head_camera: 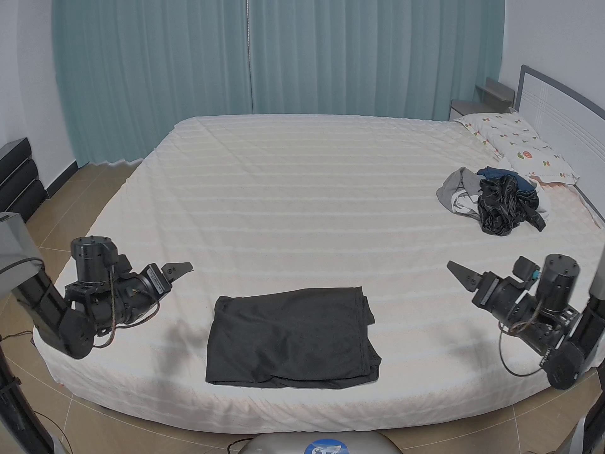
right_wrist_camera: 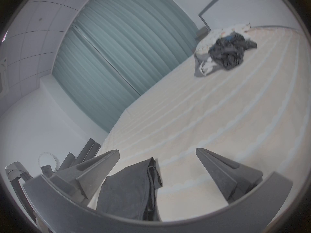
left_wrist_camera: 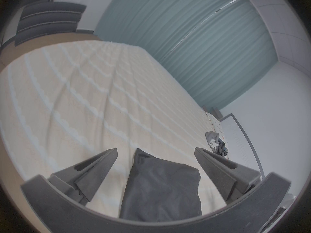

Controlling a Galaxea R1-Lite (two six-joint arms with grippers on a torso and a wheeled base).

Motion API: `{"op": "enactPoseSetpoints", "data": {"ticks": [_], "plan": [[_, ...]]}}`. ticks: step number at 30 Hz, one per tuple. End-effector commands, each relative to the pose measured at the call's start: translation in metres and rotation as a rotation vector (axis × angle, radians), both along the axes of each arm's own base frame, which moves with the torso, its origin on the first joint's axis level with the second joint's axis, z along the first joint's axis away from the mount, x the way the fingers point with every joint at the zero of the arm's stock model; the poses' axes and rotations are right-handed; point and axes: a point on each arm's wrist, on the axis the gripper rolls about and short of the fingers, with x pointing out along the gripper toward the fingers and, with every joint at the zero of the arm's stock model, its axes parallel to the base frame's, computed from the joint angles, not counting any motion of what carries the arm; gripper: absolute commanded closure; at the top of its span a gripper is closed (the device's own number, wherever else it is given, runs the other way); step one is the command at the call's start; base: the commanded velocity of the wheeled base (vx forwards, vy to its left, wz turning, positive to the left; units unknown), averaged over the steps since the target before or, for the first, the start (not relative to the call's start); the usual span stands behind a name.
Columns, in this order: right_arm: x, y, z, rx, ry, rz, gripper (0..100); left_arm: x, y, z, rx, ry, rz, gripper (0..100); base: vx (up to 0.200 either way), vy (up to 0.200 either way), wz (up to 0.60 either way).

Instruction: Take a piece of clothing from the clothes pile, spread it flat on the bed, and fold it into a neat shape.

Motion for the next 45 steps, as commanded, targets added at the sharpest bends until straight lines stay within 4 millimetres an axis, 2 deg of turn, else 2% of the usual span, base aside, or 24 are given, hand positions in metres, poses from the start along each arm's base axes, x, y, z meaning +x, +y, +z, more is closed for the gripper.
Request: {"op": "enactPoseSetpoints", "data": {"ticks": [1,5,7,11,14,15,16,21,25,26,30,36,39,40,42,45], "plan": [[-0.067,-0.018,0.048,-0.095,-0.257,0.008,0,-0.075,0.01,0.04,0.093,-0.187,-0.026,0,0.0,0.0,0.0],[-0.096,-0.026,0.063,-0.175,-0.331,-0.003,0,-0.122,0.012,0.068,0.099,-0.339,-0.01,0,0.0,0.0,0.0],[-0.107,-0.028,0.066,-0.179,-0.338,0.0,0,-0.133,0.014,0.073,0.106,-0.37,0.01,0,0.0,0.0,0.0],[-0.146,-0.038,0.062,-0.262,-0.312,0.002,0,-0.167,0.017,0.082,0.166,-0.404,0.1,0,0.0,0.0,0.0],[-0.174,-0.046,0.052,-0.316,-0.28,-0.004,0,-0.19,0.019,0.083,0.199,-0.42,0.11,0,0.0,0.0,0.0],[-0.177,-0.047,0.05,-0.33,-0.272,-0.009,0,-0.194,0.02,0.084,0.203,-0.427,0.113,0,0.0,0.0,0.0],[-0.188,-0.051,0.044,-0.382,-0.254,-0.053,0,-0.207,0.02,0.084,0.216,-0.45,0.117,0,0.0,0.0,0.0],[-0.218,-0.058,0.034,-0.427,-0.246,-0.154,0,-0.246,0.023,0.075,0.332,-0.492,0.131,0,0.0,0.0,0.0],[-0.232,-0.06,0.022,-0.448,-0.157,-0.201,0,-0.263,0.024,0.069,0.401,-0.48,0.152,0,0.0,0.0,0.0],[-0.243,-0.06,0.015,-0.459,-0.128,-0.214,0,-0.271,0.025,0.065,0.43,-0.481,0.176,0,0.0,0.0,0.0],[-0.266,-0.06,0.006,-0.5,-0.15,-0.231,0,-0.286,0.027,0.053,0.484,-0.474,0.239,0,0.0,0.0,0.0],[-0.259,-0.06,-0.006,-0.488,-0.138,-0.249,0,-0.305,0.028,0.032,0.541,-0.473,0.242,0,0.0,0.0,0.0],[-0.25,-0.06,-0.016,-0.493,-0.214,-0.255,0,-0.313,0.028,0.022,0.593,-0.493,0.254,0,0.0,0.0,0.0],[-0.25,-0.06,-0.016,-0.492,-0.219,-0.255,0,-0.313,0.028,0.021,0.598,-0.493,0.254,0,0.0,0.0,0.0],[-0.25,-0.059,-0.018,-0.496,-0.205,-0.224,0,-0.312,0.028,0.008,0.667,-0.486,0.268,0,0.0,0.0,0.0],[-0.25,-0.059,-0.018,-0.499,-0.2,-0.224,0,-0.308,0.028,0.0,0.669,-0.493,0.276,0,0.0,0.0,0.0]]}}
